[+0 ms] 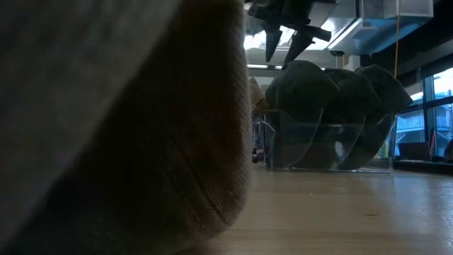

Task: Pick & Place hat
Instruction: Put the black cap into the right transparent bin

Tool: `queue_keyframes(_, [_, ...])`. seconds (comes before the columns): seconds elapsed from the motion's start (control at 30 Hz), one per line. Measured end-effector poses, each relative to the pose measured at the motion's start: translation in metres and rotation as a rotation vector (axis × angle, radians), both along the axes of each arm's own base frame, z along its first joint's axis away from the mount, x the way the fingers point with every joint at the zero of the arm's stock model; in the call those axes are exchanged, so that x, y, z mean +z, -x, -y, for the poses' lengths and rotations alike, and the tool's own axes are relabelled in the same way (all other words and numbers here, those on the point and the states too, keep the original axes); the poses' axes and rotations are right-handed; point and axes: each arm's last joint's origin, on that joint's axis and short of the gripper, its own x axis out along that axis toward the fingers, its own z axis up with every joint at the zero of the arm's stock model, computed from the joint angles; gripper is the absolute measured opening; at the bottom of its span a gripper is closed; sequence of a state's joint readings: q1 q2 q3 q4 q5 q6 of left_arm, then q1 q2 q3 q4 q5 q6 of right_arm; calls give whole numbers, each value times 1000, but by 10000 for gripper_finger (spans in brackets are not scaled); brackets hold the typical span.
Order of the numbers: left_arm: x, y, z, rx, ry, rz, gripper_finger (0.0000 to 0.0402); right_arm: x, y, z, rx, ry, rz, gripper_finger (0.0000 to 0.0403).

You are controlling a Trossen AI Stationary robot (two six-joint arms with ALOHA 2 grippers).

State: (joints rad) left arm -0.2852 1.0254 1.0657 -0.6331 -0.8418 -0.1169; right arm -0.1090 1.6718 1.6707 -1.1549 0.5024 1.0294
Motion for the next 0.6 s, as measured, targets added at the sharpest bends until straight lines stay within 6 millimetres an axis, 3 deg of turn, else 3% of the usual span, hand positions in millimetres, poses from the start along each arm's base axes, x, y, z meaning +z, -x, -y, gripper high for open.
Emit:
queue_keyframes(0.23, [0, 0, 1, -16, 24, 4, 132, -1, -3, -8, 283, -35, -94, 231])
queue_keyframes(0.47, [0, 0, 1, -8, 34, 13, 132, 3, -12, -17, 559, 133, -162, 232])
queue_keyframes(0.6, [0, 0, 1, 5, 61, 32, 132, -1, -15, -20, 766, 96, -195, 232])
